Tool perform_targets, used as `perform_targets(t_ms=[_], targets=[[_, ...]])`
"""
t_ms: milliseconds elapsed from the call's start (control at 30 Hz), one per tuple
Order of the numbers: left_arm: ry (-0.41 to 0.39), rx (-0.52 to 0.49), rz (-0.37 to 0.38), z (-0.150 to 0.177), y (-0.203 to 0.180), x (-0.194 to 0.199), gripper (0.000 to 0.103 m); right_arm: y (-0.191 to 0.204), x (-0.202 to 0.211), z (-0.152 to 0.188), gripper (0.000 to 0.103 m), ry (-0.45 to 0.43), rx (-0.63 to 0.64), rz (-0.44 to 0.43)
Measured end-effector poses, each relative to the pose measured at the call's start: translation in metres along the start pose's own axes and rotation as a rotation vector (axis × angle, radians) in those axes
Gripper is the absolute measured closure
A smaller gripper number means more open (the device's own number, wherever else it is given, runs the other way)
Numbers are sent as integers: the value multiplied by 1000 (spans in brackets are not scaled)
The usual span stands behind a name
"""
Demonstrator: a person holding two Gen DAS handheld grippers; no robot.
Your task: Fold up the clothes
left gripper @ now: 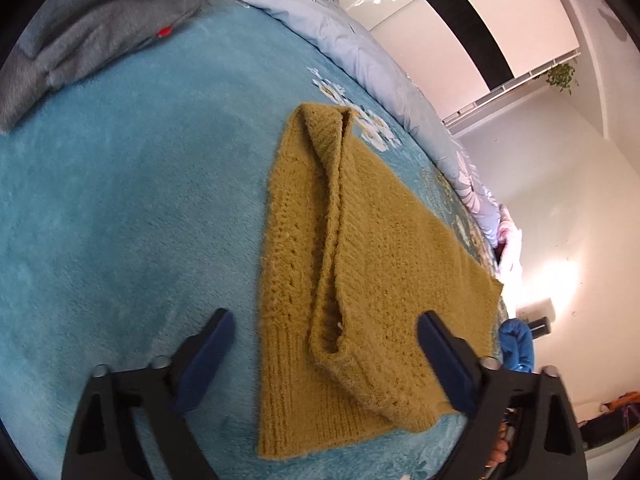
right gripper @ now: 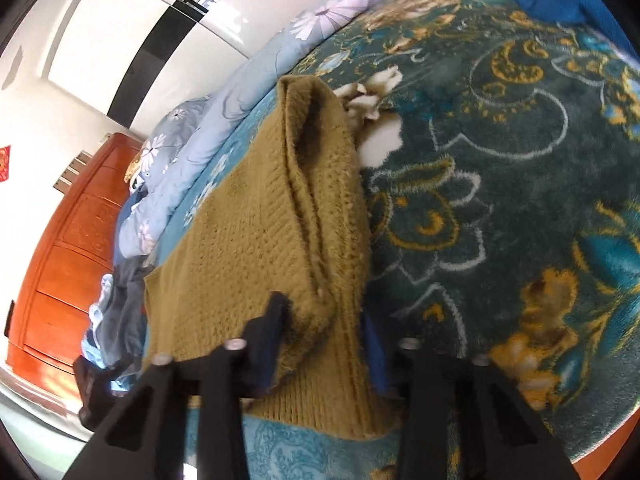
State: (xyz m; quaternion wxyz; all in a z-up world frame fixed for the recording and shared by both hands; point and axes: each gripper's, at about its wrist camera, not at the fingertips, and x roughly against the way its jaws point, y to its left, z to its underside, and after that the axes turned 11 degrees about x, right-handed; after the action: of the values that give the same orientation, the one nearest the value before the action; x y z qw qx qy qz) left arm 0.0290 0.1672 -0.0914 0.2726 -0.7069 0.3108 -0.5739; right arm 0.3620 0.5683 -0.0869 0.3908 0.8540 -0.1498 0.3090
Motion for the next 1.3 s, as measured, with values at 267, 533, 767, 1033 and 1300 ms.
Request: perform_targets(t_ms=[267,533,767,1033,1300], targets=[[36,13,-16,5,2,-6,70,0,3,-6,81,5,6,-19],[43,-35,-43,13,-4,-3,72,-8,4,-11,82,6,-3,-8],[-12,-218,-132,18,-44,14,69,1,4,-13,82,17,39,3],[-56,-263,-207,6,-59,22,69,-3,5,-11,81,22,50,13],[-37,-248,-123,1,-70,19,69,-11,0,-10,80,30,28,-30]])
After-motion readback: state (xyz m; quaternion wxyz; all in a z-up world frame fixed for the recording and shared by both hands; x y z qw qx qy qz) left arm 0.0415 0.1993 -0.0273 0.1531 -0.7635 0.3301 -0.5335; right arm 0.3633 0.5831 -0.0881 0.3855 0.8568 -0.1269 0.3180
